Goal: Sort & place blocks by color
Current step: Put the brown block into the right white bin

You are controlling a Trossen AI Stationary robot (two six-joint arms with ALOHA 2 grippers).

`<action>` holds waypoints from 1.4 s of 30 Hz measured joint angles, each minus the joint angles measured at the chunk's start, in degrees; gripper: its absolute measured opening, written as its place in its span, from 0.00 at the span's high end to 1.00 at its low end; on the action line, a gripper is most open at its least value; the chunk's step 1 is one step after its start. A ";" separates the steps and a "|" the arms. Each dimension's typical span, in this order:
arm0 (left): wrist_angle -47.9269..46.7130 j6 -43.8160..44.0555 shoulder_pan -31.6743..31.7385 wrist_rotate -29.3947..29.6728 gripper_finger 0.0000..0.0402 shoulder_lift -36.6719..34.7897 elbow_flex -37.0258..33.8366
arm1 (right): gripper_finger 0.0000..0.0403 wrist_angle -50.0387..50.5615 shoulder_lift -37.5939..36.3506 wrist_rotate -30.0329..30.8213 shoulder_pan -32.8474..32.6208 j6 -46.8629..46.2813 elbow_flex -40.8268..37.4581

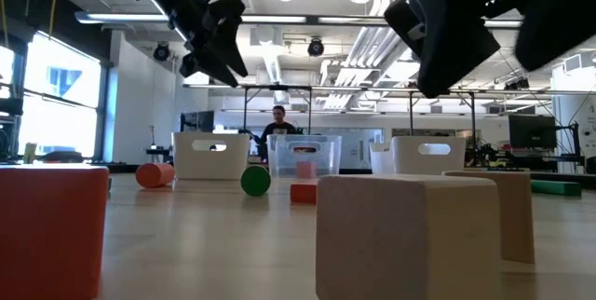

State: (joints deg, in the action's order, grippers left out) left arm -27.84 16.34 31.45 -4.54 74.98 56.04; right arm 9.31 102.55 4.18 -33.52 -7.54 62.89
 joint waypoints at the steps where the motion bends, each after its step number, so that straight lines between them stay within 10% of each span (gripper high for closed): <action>1: -0.44 0.01 -0.49 0.00 0.57 0.01 0.29 | 0.49 -0.24 0.26 -0.57 0.00 0.86 0.00; 33: -2.61 1.52 -3.81 2.62 0.57 0.00 1.24 | 0.49 -3.46 8.15 -3.62 1.70 11.49 0.00; 42: -4.44 1.50 -3.81 2.62 0.57 0.00 1.24 | 0.74 -3.57 8.10 -3.51 2.06 8.38 0.00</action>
State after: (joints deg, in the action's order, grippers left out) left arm -32.28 17.85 27.64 -1.91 74.98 57.28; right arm 5.74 110.65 0.67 -31.46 0.84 62.89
